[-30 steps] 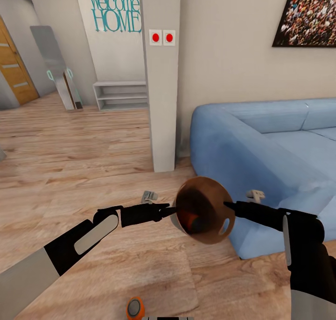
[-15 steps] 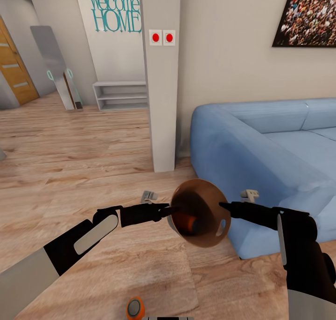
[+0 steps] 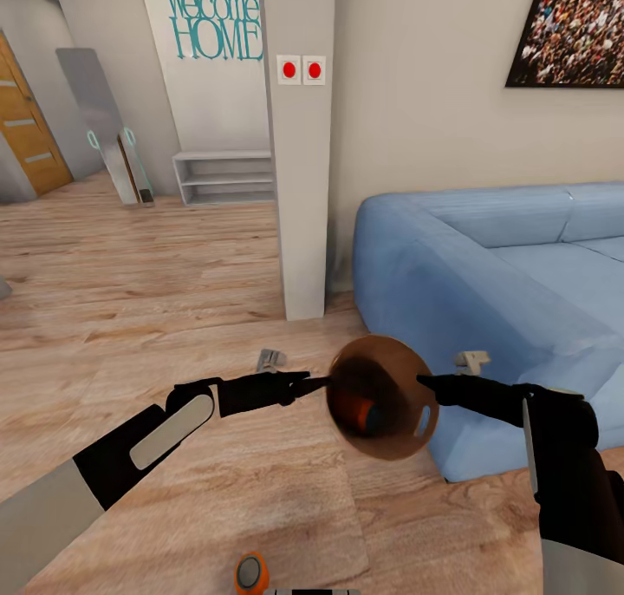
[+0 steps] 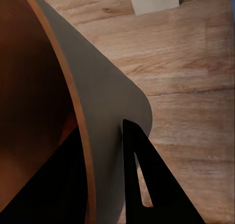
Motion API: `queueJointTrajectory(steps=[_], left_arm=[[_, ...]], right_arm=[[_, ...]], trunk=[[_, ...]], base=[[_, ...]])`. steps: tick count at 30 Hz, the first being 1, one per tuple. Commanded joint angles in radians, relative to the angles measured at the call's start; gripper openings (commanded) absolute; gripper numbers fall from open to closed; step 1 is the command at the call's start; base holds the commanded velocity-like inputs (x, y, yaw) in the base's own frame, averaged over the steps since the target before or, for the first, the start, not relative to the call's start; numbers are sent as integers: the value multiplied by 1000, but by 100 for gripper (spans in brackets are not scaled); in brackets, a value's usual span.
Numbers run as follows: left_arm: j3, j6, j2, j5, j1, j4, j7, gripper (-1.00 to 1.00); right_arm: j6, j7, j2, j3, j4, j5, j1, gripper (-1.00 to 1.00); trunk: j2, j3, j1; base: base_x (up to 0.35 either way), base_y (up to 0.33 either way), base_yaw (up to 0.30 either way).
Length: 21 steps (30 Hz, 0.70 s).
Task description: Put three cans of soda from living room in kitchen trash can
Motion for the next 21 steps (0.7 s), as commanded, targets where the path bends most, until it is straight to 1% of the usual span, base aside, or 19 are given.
queueJointTrajectory(steps=[1,3,6,7,8,10,12,14,16,18,19,21], left_arm=[[6,5,4,-4,0,3,0,100],[17,16,6,-15,0,14,0,100],[11,33,7,-33,0,30,-1,100],[6,31,12,-38,-2,36,5,100],[0,31,13,-39,-2,42,7,100],[0,31,13,-38,-2,53,7,100],[-2,31,15,-37,-2,64,7,100],[-12,32,13,-49,-2,75,8,100],[-23,31,2,-61,-2,86,6,100],[-26,31,-9,-72,-2,97,3,100],[-25,26,-15,-66,-2,103,5,100],[-25,26,-15,-65,-2,114,5,100]], right_arm=[[5,5,4,1,5,-4,-2,-100],[-14,6,10,6,18,43,-6,-100],[-28,7,13,10,27,97,-8,-100],[-33,2,19,15,27,118,-5,-100],[-39,2,24,21,26,134,-5,-100],[-49,2,35,21,26,171,-5,-100],[-51,2,37,21,27,190,-5,-100],[-58,9,48,22,29,217,-5,-100],[-64,17,59,22,29,242,-5,-100],[-65,26,70,23,29,260,-5,-100],[-77,18,75,17,35,274,-4,-100],[-87,6,86,11,41,282,-4,-100]], trunk=[[0,0,0],[0,0,0],[0,0,0],[0,0,0],[0,0,0],[0,0,0],[0,0,0],[0,0,0],[0,0,0],[0,0,0],[0,0,0],[0,0,0]], base=[[0,0,0],[0,0,0],[0,0,0],[0,0,0],[0,0,0],[0,0,0],[0,0,0],[0,0,0],[0,0,0],[0,0,0],[0,0,0],[0,0,0]])
